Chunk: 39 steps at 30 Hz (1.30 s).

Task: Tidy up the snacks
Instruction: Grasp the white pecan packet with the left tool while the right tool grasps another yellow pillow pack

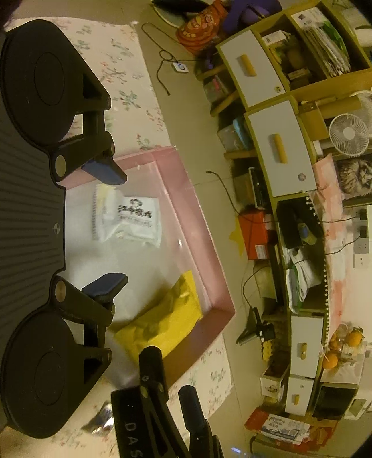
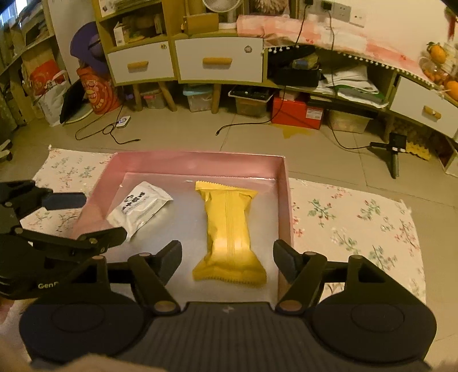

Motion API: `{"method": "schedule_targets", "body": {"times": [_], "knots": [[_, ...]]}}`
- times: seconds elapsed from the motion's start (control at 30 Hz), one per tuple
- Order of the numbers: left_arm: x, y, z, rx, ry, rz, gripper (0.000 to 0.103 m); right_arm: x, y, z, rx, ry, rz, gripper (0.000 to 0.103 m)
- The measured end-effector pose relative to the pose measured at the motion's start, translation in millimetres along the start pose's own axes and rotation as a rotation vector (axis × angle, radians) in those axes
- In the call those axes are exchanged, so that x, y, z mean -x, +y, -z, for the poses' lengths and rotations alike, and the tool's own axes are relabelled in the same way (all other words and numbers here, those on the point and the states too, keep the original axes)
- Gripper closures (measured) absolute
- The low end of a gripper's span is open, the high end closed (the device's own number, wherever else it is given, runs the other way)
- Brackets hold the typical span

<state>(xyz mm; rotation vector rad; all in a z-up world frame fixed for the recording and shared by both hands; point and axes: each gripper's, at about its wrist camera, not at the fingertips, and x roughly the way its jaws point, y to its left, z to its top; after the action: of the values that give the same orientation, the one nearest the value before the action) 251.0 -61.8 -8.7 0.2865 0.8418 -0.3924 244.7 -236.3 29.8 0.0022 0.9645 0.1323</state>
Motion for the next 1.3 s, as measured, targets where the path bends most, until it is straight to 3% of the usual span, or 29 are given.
{"method": "schedule_targets", "body": {"times": [0.6, 0.87, 1.3], "knots": [[95.3, -20.0, 65.6, -0.017, 0.005, 0.022, 0.009, 74.8, 33.4, 59.9, 0.067, -0.017, -0.003, 0.013], [127.7, -31.1, 110.7, -0.070, 0.019, 0.011, 0.006, 89.9, 48.3, 96.3, 0.106, -0.014, -0.004, 0.007], [145.2, -47.8, 171.4, -0.069, 0.124, 0.050, 0.006, 95.0, 64.6, 147.2, 0.140, 0.023, -0.029, 0.004]]}}
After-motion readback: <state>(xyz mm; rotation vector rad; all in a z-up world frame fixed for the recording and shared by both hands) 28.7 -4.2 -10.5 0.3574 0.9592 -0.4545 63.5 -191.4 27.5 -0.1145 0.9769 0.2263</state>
